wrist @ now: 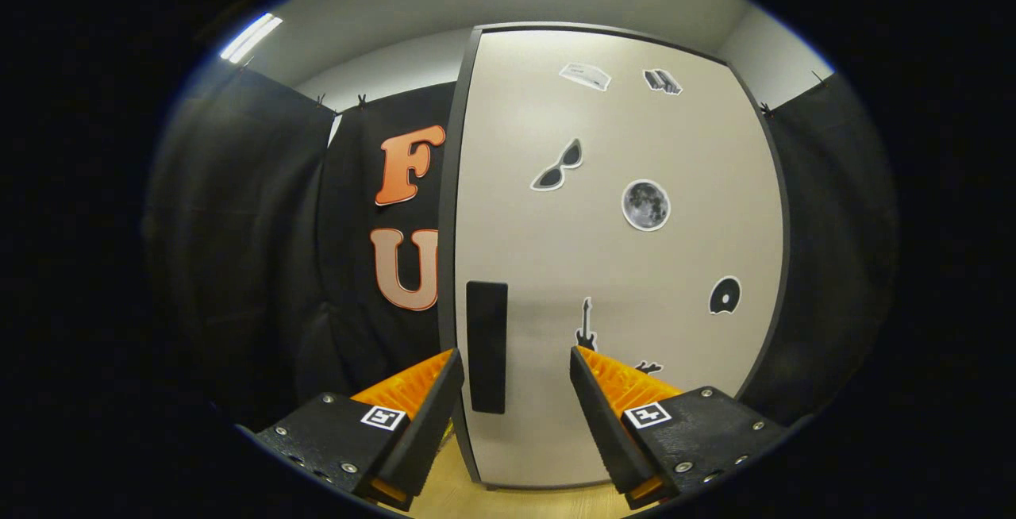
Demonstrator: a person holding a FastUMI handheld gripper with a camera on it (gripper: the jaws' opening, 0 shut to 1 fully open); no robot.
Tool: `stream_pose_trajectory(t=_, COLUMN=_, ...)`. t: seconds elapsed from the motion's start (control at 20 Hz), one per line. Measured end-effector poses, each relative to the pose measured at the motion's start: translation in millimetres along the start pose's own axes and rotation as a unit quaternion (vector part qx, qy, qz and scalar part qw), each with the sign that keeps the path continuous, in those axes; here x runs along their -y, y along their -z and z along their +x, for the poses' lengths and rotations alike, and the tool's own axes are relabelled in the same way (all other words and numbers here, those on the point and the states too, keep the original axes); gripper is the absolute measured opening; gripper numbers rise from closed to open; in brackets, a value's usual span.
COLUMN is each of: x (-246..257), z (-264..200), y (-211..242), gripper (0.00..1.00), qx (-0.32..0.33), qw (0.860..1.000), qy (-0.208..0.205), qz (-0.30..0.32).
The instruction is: Open the shoe cabinet door, grab the shoes and put them into the shoe cabinet, then close the shoe cabinet door.
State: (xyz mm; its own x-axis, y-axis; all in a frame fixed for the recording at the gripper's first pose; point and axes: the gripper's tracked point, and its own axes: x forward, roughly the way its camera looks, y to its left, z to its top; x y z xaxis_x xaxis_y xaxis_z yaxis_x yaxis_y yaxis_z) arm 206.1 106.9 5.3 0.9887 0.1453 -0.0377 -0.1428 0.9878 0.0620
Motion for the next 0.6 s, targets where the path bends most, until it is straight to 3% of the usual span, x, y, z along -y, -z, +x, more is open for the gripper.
stream_pose_trajectory(t=0.6, x=31, z=-143, y=2, gripper=0.85, qx=0.012, qw=0.998, qy=0.068, qz=0.003)
